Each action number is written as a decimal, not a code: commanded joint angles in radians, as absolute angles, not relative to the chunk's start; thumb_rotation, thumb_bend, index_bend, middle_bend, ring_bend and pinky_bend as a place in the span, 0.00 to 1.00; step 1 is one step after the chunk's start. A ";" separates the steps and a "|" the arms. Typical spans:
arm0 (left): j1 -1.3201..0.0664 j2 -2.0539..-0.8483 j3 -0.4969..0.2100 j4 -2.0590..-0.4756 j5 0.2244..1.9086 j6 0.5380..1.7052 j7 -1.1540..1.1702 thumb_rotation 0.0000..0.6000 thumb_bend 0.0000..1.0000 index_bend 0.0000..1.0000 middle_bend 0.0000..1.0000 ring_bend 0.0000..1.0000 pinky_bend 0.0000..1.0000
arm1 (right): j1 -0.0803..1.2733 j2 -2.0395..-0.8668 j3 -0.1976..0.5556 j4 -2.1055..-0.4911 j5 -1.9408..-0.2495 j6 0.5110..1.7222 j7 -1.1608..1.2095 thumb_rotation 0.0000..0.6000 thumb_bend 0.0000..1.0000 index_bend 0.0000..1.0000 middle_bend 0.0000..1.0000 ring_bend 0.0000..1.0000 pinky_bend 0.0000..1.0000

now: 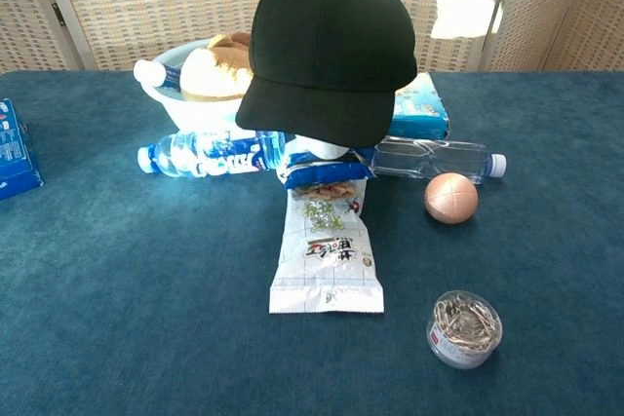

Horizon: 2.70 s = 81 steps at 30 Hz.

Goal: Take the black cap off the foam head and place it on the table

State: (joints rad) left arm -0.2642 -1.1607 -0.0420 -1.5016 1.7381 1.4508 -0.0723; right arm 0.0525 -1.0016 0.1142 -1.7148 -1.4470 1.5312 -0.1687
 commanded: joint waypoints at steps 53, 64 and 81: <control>-0.836 -1.830 -0.069 -0.755 1.874 1.495 -0.395 1.00 0.27 0.29 0.97 1.00 1.00 | 0.023 -0.992 0.097 -1.712 -1.393 1.518 -0.168 1.00 0.29 0.28 0.31 0.22 0.31; -0.871 -1.899 -0.073 -0.696 1.823 1.492 -0.443 1.00 0.27 0.32 0.98 1.00 1.00 | 0.012 -0.985 0.095 -1.710 -1.389 1.527 -0.157 1.00 0.29 0.28 0.31 0.22 0.31; -0.900 -1.969 -0.086 -0.636 1.755 1.502 -0.492 1.00 0.27 0.43 1.00 1.00 1.00 | 0.012 -0.989 0.097 -1.697 -1.380 1.517 -0.145 1.00 0.29 0.28 0.31 0.22 0.31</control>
State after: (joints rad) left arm -0.8999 -1.9687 -0.0867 -0.6360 1.7548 1.5018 -0.4924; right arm 0.0116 -0.9886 0.0971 -1.6975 -1.3801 1.5167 -0.1454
